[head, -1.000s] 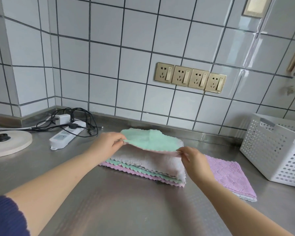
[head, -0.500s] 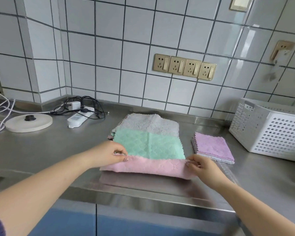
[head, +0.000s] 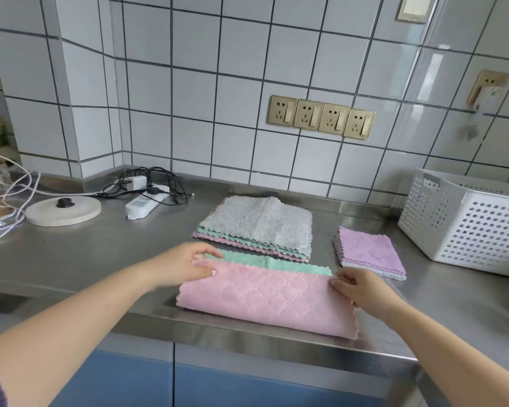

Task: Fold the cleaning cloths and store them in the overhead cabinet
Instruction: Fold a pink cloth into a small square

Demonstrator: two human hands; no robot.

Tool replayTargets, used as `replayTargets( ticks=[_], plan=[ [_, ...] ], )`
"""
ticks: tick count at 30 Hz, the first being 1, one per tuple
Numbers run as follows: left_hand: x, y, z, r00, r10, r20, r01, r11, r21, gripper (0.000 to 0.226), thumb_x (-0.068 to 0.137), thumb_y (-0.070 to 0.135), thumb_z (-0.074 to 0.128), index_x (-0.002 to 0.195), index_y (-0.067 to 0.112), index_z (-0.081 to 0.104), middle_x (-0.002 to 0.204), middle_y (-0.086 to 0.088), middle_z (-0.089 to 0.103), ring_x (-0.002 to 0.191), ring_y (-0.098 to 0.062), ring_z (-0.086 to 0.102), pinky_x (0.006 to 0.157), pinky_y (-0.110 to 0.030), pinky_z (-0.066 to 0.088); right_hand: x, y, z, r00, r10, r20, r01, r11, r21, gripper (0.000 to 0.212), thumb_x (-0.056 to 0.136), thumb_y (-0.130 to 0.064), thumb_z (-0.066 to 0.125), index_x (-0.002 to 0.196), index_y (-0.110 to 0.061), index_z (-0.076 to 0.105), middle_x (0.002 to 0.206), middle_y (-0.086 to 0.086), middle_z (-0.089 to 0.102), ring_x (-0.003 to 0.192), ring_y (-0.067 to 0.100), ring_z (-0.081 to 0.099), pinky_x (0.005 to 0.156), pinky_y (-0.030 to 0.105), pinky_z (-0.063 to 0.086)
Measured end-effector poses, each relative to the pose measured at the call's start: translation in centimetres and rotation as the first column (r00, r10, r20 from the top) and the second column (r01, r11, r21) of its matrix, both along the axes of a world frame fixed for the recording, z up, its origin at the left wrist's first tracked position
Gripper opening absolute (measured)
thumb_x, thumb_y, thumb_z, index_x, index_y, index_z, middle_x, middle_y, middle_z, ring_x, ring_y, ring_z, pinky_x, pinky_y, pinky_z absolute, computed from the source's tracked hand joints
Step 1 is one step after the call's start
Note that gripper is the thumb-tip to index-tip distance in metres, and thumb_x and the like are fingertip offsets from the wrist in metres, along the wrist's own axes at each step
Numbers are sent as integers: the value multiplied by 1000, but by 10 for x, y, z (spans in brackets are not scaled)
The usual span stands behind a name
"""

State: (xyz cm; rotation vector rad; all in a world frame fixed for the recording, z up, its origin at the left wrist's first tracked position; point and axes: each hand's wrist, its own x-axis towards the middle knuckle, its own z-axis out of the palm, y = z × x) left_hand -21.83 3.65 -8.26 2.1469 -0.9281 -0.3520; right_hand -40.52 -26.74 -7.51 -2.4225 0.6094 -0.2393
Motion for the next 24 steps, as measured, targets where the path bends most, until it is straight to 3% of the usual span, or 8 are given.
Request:
replayTargets(
  ticks=[2,4,6,9,12,17,21,24],
  plan=[
    [10,-5,-2,997,71,-36,-74,992,-99,28,84,21,67,104,38,60,100,7,60,97,-11,54,84,-24,40,12,-6,-3,997,-65,28,65,998,1,14,91,-24,58,86,-13,64,64,-1,57,53,12,52,48,19,42],
    [17,-13,-4,990,118,-82,-130,979,-159,29,86,16,65,109,32,56,86,5,58,87,-11,51,70,-15,40,24,-11,-8,994,-107,30,107,994,-3,14,91,-24,59,89,-11,65,64,-2,57,54,13,52,50,22,41],
    [25,-21,-7,980,179,-83,-191,967,-168,35,87,11,62,119,21,52,86,2,59,79,-10,53,60,-11,39,35,-16,-12,992,-125,20,125,991,-46,14,90,-25,59,90,-13,65,65,-6,57,56,10,51,53,23,39],
    [37,-32,-14,968,250,0,-248,959,-138,38,87,11,62,124,14,50,78,-1,56,67,-13,51,58,-17,37,49,-21,-14,988,-152,13,152,984,-92,10,90,-29,57,85,-21,60,68,-8,59,61,9,53,53,23,37],
    [45,-38,-18,954,291,71,-282,952,-121,39,87,14,62,124,11,51,70,-1,51,62,-12,47,56,-17,34,59,-25,-14,986,-164,25,166,976,-139,15,90,-29,56,82,-18,62,75,-1,65,73,20,59,59,27,40],
    [48,-44,-22,927,305,217,-309,951,-17,36,89,17,56,125,16,48,76,-3,54,65,-17,48,61,-28,37,72,-30,-16,986,-169,-3,164,964,-210,22,90,-32,55,70,-23,55,69,-3,62,68,19,56,56,26,39],
    [49,-46,-22,907,299,295,-327,944,51,42,89,18,53,130,17,44,114,-13,62,96,-27,59,65,-25,31,76,-32,-19,982,-190,6,188,963,-195,19,89,-32,56,76,-19,60,65,-1,64,55,19,59,60,30,49],
    [51,-47,-23,906,299,299,-333,940,71,44,89,17,53,132,17,43,114,-14,61,99,-27,58,65,-25,31,79,-32,-20,982,-188,-3,183,963,-199,18,90,-33,56,75,-22,60,63,-2,63,49,18,56,58,28,49]
  ],
)
